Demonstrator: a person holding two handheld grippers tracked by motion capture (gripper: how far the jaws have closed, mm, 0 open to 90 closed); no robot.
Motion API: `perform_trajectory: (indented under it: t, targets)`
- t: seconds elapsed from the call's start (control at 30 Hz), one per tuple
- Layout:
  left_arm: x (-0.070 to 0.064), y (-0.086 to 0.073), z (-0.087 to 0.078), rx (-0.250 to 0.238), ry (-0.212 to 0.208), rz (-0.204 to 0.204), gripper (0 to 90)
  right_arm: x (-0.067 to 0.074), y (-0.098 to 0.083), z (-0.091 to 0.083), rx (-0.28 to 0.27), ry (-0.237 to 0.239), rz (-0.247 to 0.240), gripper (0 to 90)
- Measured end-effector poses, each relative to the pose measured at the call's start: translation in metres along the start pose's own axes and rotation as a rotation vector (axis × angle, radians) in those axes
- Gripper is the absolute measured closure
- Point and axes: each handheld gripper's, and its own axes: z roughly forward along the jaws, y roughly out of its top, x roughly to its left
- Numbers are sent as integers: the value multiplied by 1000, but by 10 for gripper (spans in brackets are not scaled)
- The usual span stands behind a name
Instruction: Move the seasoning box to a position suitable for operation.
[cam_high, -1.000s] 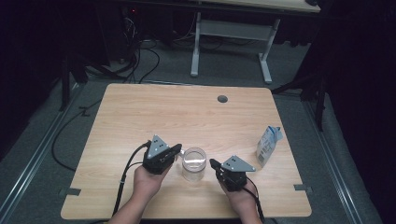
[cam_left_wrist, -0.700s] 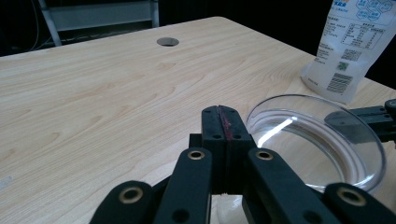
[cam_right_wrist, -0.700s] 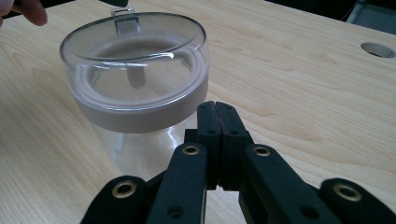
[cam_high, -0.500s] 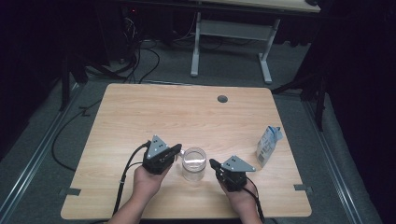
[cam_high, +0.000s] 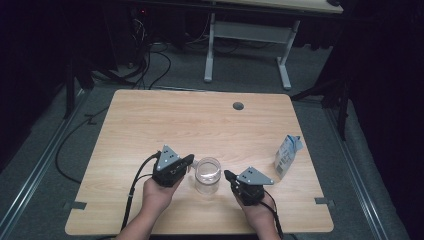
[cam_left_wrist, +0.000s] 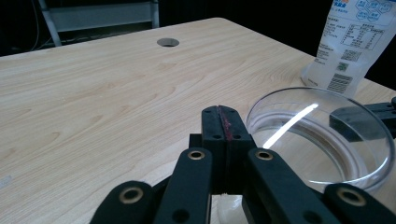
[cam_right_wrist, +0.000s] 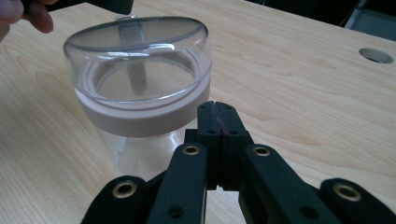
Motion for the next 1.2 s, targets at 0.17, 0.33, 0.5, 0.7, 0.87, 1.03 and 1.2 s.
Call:
perform_trajectory:
  t: [0.17,0.33,0.5,0.7,0.87,1.03,1.2]
  targets:
    - [0,0,0,0,-1,-1,900,3,3,-3,-16,0,-10,899]
    - [0,0,0,-2,0,-1,900,3,3,-3,-17,-3,-16,899]
    - [1,-1,0,-2,-3,-2,900,4,3,-3,-17,-2,-14,899]
    - [2,-2,0,-4,-2,-7,900,4,3,-4,-22,-1,-15,899]
    - [2,-2,0,-4,-3,-8,900,8,7,-7,-48,6,-23,898]
    - [2,-2,-1,-2,-1,-11,900,16,11,-9,-61,33,-39,900]
    - [1,-5,-13,-24,1,-7,900,18,12,-9,-57,41,-39,900]
